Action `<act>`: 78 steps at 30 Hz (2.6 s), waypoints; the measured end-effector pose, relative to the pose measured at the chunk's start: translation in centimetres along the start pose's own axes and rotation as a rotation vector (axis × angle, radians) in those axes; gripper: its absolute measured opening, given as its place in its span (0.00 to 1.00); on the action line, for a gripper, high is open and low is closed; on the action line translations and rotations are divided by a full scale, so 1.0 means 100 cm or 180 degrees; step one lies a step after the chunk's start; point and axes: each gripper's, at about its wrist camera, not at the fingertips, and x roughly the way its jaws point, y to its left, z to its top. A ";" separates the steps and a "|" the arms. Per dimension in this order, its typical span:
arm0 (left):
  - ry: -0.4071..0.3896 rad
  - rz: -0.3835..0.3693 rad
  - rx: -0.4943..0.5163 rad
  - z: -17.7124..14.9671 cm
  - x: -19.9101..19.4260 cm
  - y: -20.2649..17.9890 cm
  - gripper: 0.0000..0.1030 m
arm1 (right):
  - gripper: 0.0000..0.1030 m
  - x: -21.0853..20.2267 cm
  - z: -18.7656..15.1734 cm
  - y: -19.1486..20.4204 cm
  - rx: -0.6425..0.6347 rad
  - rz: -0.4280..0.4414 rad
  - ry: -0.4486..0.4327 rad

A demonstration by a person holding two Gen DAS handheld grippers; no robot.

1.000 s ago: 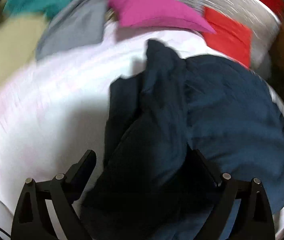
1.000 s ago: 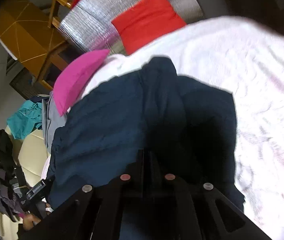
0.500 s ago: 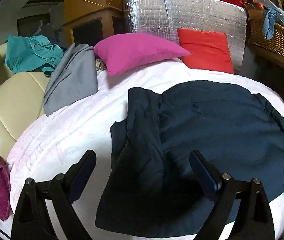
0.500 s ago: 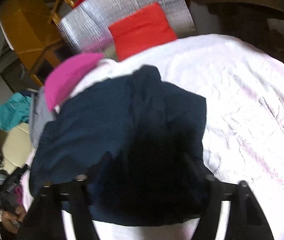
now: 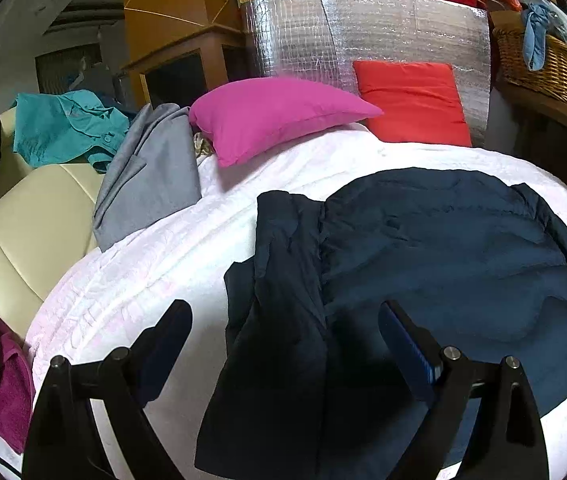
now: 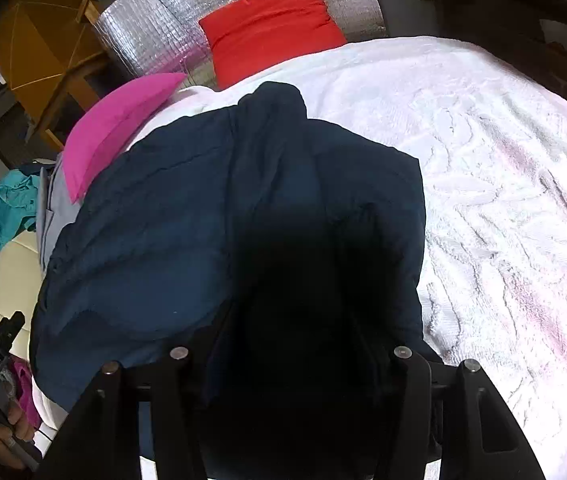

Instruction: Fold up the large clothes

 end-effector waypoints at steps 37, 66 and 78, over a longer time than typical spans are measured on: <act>-0.0021 0.0119 -0.0047 -0.002 0.000 0.014 0.91 | 0.74 -0.008 -0.014 0.005 -0.0011 -0.0059 0.0012; -0.0833 0.0464 -0.0063 0.019 -0.289 0.013 0.95 | 0.89 -0.264 -0.111 0.156 -0.0709 -0.0370 -0.1100; -0.0986 0.0280 -0.0006 0.009 -0.365 0.004 0.98 | 0.92 -0.322 -0.135 0.190 -0.0780 -0.0367 -0.1310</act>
